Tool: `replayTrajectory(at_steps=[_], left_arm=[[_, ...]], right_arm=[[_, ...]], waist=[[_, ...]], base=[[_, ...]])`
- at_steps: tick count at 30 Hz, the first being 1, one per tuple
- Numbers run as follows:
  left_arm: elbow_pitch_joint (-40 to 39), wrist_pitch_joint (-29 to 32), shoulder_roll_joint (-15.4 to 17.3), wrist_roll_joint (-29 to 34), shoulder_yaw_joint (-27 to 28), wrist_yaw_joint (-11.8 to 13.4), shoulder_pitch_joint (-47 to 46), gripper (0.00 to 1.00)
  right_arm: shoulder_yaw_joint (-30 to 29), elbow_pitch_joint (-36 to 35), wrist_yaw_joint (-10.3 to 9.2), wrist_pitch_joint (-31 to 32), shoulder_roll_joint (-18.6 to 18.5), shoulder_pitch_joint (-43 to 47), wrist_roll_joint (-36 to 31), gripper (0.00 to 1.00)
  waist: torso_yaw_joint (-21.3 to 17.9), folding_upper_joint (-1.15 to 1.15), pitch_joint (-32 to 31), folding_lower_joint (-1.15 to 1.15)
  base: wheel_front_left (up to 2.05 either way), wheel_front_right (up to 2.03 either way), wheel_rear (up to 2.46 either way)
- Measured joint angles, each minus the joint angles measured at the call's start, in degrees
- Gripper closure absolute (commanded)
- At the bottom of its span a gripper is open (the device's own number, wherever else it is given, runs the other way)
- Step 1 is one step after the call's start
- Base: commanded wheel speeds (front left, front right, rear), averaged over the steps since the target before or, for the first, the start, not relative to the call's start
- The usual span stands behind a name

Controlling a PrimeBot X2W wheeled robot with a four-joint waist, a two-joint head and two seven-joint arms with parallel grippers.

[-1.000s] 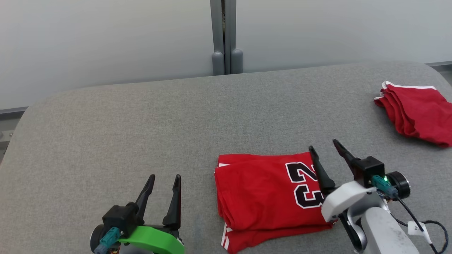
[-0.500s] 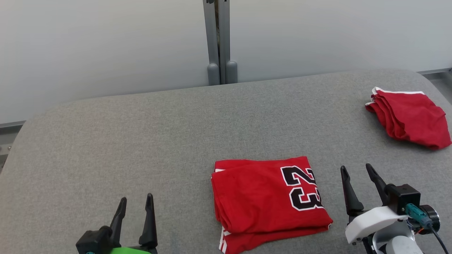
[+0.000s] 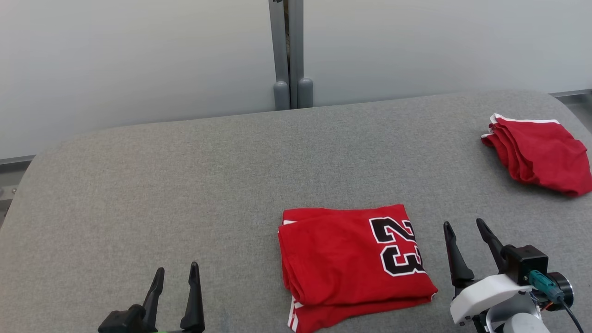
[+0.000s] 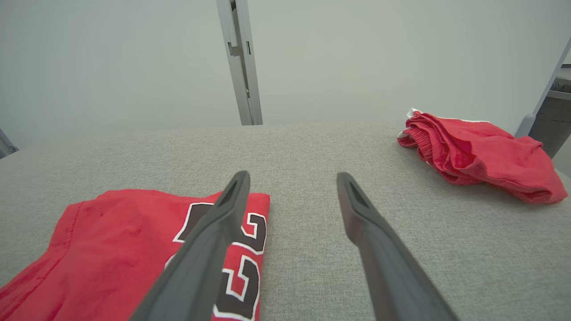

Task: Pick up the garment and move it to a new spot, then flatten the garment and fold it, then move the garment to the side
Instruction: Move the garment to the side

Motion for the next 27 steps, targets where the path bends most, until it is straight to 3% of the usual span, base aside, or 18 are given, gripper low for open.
replayTrajectory(at_steps=[16,27], left_arm=[[0.65,0.0,-0.36,0.86,0.49,-0.75,-0.2,0.0],[1.87,0.0,-0.43,1.18,0.29,-1.14,-1.06,0.0]], right_arm=[[0.31,3.43,0.0,0.07,0.0,-1.04,-0.98,0.0],[1.92,7.25,0.0,16.73,-0.02,-9.11,-4.74,0.0]], waist=[[0.05,0.0,0.49,0.0],[1.97,0.0,1.76,0.0]], base=[[0.0,0.0,0.0],[0.0,0.0,0.0]])
